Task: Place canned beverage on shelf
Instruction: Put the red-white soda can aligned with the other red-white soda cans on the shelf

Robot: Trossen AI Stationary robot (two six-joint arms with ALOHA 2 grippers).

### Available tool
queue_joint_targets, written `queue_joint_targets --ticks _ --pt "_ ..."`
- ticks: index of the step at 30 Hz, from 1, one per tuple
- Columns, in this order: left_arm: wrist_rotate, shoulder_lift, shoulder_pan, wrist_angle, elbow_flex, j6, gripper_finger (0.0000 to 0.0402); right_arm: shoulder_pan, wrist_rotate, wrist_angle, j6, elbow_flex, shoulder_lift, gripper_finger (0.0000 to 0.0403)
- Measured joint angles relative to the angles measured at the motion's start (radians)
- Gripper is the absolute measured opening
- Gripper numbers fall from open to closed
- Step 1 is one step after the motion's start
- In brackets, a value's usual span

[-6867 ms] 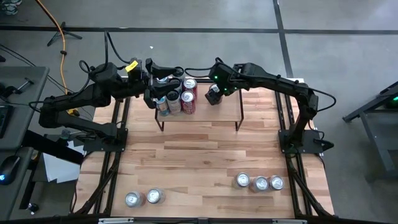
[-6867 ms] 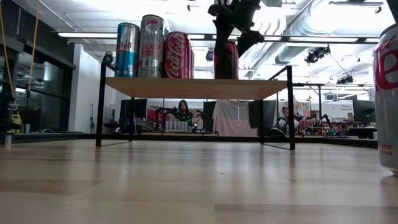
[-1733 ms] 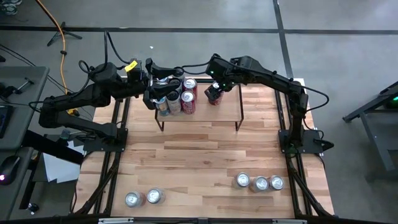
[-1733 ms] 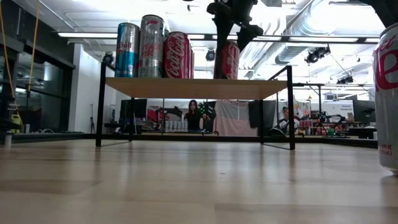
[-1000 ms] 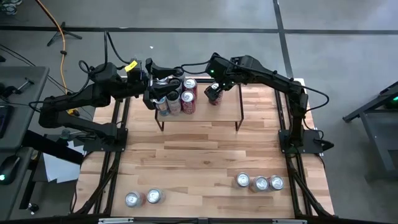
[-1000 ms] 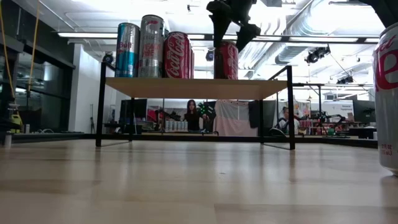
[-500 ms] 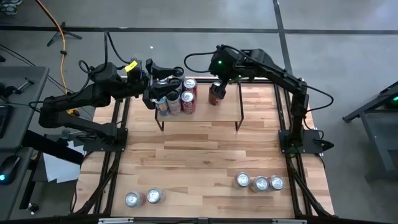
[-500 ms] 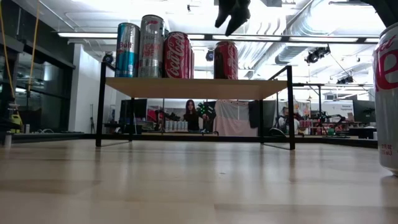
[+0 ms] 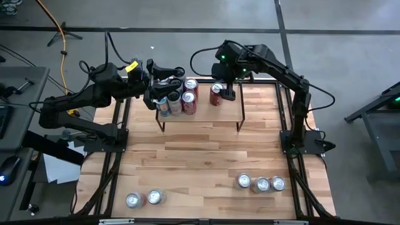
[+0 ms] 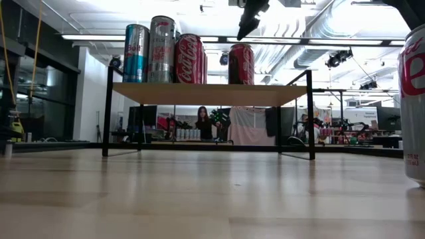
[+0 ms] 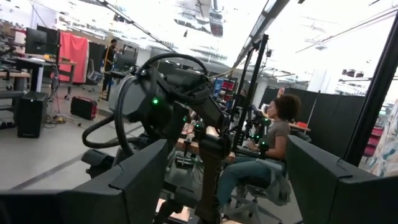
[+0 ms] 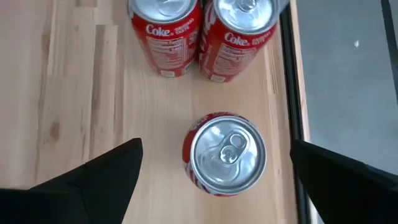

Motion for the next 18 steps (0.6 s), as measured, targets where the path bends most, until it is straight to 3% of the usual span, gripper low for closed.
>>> queue_joint_targets --ticks 9,18 --pt "0.0 0.0 0.0 0.0 0.0 0.001 0.0262 -0.033 -0.05 -0.014 -0.194 -0.001 0.019 0.0393" --pt "0.0 0.0 0.0 0.007 0.0 0.001 0.0262 -0.035 -0.03 -0.067 -0.252 -0.001 0.065 0.0393"
